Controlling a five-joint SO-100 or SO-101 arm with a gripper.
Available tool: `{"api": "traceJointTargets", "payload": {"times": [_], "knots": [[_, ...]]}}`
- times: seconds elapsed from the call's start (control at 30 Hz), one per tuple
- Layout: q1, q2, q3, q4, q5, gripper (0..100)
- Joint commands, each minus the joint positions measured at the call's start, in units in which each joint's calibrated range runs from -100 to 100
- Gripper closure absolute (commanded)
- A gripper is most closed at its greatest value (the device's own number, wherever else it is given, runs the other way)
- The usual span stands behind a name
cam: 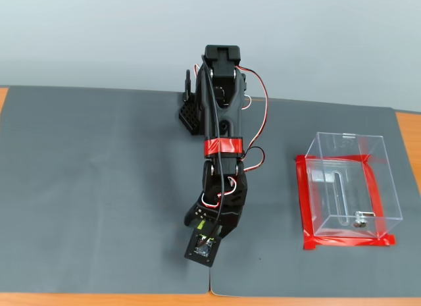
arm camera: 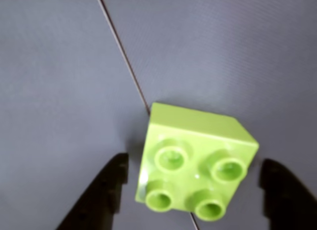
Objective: Pick the green lego block and place it into the transparent box
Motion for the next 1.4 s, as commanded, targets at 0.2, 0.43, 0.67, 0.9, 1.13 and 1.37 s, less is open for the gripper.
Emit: {"api": "traceJointTargets", "payload": {"times": [0.2,0.43,0.67,0.9,1.13,1.37], "knots": [[0.6,-0.3,-2.4,-0.1,0.0,93],[1.8,-2.3,-3.2,0.4,0.4,93],[2.6,-12.0,-3.2,0.4,2.8,93],[2.2,-22.3,-3.3,0.3,6.5,93],[0.6,-31.7,-10.8,0.3,11.8,93],[-6.6,-32.8,-15.8,0.4,13.8,93]]}}
